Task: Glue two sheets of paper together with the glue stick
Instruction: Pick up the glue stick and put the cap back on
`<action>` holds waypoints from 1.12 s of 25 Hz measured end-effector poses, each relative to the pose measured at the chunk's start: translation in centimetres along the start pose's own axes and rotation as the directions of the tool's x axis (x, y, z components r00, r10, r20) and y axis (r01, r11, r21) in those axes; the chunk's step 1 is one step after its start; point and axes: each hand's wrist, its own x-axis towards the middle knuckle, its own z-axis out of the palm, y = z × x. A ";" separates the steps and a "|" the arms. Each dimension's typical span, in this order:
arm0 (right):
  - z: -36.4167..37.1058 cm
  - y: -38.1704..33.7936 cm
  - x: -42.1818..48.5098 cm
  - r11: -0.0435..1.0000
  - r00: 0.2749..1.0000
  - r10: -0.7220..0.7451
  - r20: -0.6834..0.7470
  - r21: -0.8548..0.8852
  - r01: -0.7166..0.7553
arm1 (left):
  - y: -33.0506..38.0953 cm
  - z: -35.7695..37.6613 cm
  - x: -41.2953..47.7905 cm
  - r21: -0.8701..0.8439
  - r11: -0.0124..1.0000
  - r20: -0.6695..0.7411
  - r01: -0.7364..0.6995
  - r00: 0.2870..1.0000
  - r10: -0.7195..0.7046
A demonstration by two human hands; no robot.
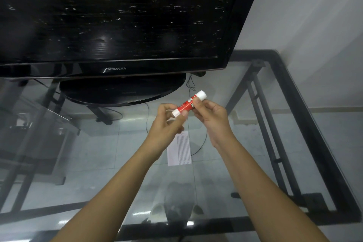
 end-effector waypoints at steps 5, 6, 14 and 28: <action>0.3 -0.3 -0.1 0.999 0.999 -0.016 0.040 -0.029 0.017 | 0.3 0.0 0.3 -0.092 0.976 0.023 0.198 0.980 -0.197; 0.4 -0.4 -0.1 0.999 0.999 -0.017 0.039 -0.035 0.018 | 0.4 0.0 0.2 -0.112 0.970 0.029 0.217 0.976 -0.215; 0.5 -0.5 -0.3 0.997 0.997 -0.031 0.067 -0.063 0.036 | 0.2 -0.5 0.5 0.003 0.992 -0.030 0.129 0.991 -0.129; -5.0 1.9 3.4 0.838 0.957 -0.213 -0.198 -0.540 0.075 | -1.4 -1.3 0.1 0.372 0.875 -0.224 -0.311 0.884 0.410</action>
